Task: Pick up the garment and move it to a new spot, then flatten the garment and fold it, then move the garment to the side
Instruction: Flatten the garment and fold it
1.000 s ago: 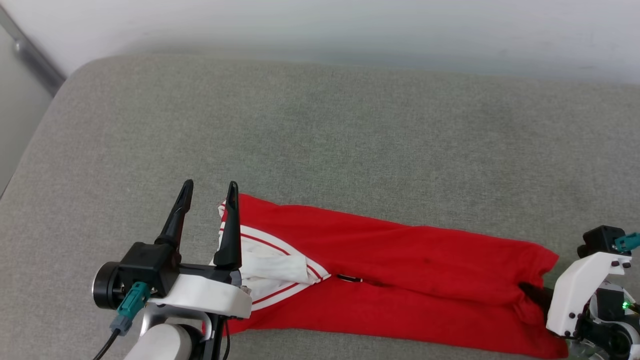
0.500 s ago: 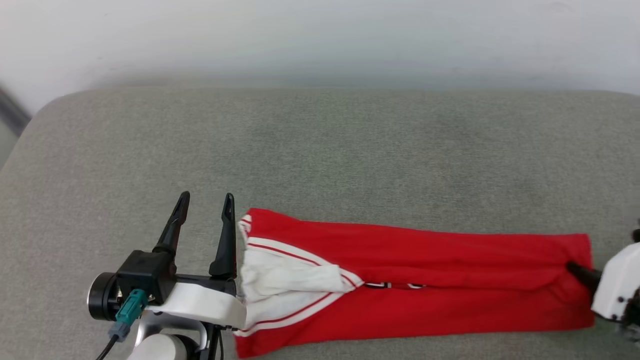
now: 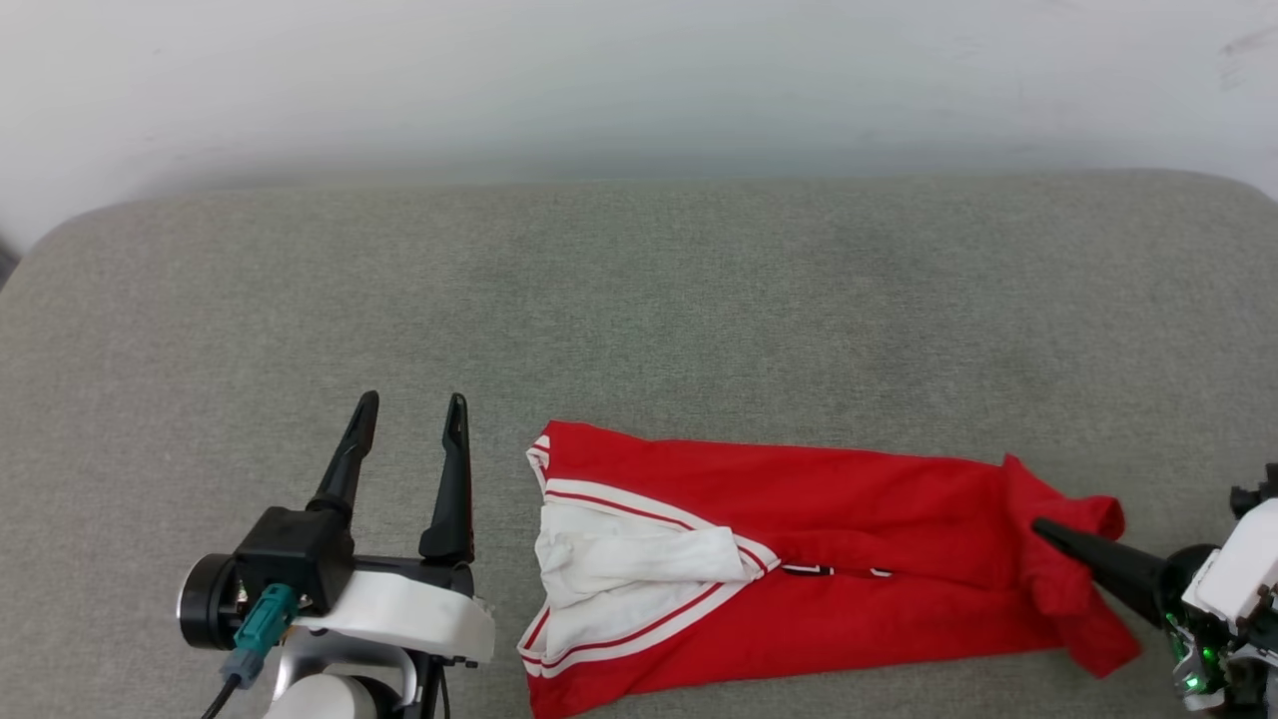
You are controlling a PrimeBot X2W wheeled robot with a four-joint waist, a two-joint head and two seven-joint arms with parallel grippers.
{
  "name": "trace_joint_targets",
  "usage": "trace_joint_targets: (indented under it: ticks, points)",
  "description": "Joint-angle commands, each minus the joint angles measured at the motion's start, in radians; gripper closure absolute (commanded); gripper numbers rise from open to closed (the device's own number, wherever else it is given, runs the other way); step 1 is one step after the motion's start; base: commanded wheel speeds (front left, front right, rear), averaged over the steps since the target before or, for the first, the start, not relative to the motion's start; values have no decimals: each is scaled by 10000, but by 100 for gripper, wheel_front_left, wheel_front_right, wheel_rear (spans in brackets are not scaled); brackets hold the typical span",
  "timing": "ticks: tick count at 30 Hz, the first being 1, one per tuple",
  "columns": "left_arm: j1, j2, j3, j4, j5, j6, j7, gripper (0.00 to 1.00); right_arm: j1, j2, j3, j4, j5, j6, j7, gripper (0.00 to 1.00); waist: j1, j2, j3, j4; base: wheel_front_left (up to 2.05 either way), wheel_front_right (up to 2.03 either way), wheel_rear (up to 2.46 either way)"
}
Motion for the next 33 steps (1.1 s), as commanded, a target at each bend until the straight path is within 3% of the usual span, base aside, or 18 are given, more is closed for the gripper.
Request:
trace_joint_targets:
  ticks: [1, 7, 11, 21, 27, 28, 29, 31, 32, 33]
  points:
    - [9, -40, -50, 8, -12, -45, -12, 0, -106, 162, -157, 44, 318, -4, 269, 100, 0, -1, -6, 63, 0, 0, 0]
    - [-162, -57, -141, 93, -61, -154, 34, 0, -257, 583, -199, 350, 1741, -4, 1193, 100, 0, -1, 9, 433, 0, 0, 0]
    - [-292, -89, -238, 114, -44, -222, 49, 0, -380, 606, 983, 845, 3045, -4, 880, 100, 0, -1, 116, 749, 0, 0, 0]
    - [-550, -274, -426, 234, -63, -318, 26, 0, -949, 596, 5038, 1138, 4769, -2, -1451, 100, 0, -1, 435, 1384, 0, 0, 0]
    - [-665, -367, -456, 322, -83, -383, -56, 0, -1447, 589, 6452, 1194, 4338, -2, -3249, 98, 0, -1, 685, 1524, 0, 0, 0]
    - [-683, -379, -464, 337, -78, -398, -75, 0, -1502, 588, 6580, 1235, 4163, -4, -3591, 89, 0, -1, 727, 1529, 0, 0, 0]
    - [-715, -395, -476, 348, -71, -409, -96, 0, -1569, 586, 6666, 1281, 3960, -2, -3972, 63, 0, -1, 780, 1536, 0, 0, 0]
    - [-765, -425, -492, 394, -69, -417, -104, 0, -1641, 588, 6893, 1444, 3722, -4, -4564, 51, 0, -1, 859, 1531, 0, 0, 0]
    - [-778, -428, -501, 422, -65, -428, -116, 0, -1675, 588, 7022, 1546, 3600, -2, -4784, 0, 0, -1, 888, 1520, 0, 0, 0]
    - [-795, -439, -507, 447, -62, -435, -118, 0, -1716, 588, 7157, 1628, 3525, -2, -4947, 0, 0, -1, 916, 1504, 0, 0, 0]
